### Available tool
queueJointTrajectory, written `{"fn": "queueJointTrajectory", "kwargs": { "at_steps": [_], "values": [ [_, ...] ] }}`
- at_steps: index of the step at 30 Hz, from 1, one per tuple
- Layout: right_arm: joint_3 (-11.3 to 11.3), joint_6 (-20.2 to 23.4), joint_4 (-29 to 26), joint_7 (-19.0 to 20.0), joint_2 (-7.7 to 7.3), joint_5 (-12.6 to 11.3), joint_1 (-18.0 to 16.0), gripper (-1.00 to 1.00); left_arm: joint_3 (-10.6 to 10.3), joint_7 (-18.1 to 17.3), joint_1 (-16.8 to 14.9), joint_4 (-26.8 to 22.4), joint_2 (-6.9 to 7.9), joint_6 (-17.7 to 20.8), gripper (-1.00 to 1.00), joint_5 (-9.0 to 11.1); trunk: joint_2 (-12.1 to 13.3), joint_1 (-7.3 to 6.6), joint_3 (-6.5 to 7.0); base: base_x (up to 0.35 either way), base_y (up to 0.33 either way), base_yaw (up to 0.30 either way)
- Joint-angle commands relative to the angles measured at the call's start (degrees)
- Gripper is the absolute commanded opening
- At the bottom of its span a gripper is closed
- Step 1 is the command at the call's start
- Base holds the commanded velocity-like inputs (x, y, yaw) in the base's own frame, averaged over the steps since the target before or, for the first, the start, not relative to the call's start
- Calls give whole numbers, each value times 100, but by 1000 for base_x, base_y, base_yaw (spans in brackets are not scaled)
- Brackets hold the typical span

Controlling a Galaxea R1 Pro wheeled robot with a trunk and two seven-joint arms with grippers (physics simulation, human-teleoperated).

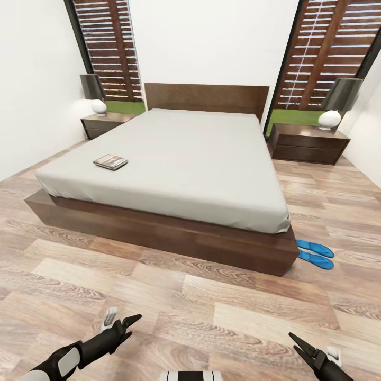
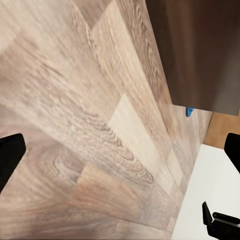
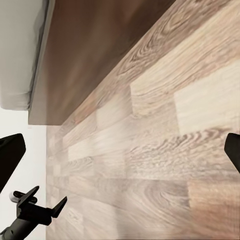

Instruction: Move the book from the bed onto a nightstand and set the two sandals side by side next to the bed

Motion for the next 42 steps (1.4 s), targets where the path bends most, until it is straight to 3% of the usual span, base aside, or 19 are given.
{"fn": "queueJointTrajectory", "kwargs": {
  "at_steps": [1,22,42],
  "values": [
    [42,60,-1,21,-4,-60,-4,100,29,-11,0,-1,0,53,100,-1,-2,-1,-4,0,328,-3],
    [39,60,-1,21,36,-59,-4,100,26,-22,0,23,21,49,100,4,-2,-1,-4,12,328,-127],
    [36,60,-1,21,40,-59,-4,100,26,-21,0,24,21,48,100,3,-2,-1,-4,150,271,-20]
  ]
}}
